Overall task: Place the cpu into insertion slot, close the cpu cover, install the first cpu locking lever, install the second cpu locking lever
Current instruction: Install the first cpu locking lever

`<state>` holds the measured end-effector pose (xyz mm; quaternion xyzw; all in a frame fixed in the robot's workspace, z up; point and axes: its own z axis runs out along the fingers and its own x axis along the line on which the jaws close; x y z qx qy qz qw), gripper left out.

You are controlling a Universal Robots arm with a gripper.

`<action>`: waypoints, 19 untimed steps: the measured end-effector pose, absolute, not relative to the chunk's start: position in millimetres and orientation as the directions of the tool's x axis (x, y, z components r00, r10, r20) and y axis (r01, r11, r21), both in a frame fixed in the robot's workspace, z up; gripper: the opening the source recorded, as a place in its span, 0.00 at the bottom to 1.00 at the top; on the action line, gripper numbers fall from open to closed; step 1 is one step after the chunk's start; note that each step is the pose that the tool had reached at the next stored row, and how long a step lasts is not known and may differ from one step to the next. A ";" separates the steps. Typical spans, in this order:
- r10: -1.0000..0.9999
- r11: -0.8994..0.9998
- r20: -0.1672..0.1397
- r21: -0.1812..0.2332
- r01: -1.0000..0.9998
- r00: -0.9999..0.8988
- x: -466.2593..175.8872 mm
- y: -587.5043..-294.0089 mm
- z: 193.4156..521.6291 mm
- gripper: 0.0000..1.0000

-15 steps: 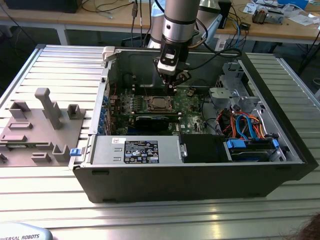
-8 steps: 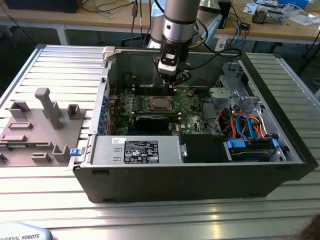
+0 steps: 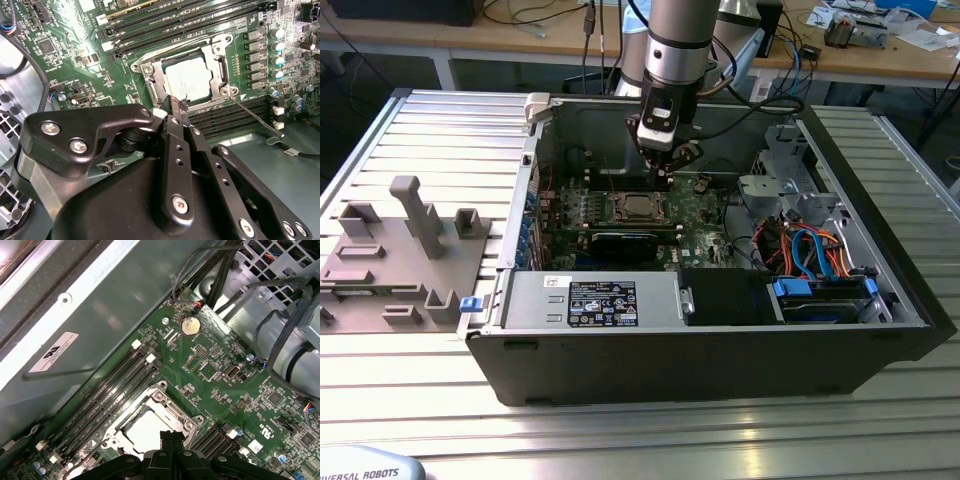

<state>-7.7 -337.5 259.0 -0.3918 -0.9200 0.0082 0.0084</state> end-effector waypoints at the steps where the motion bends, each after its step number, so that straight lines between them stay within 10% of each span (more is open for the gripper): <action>1: 0.720 0.694 0.009 -0.022 0.719 -0.694 -7.7 -337.5 259.0 0.11; 19: 0.701 0.714 0.009 -0.022 0.700 -0.714 -7.7 -337.5 259.0 0.11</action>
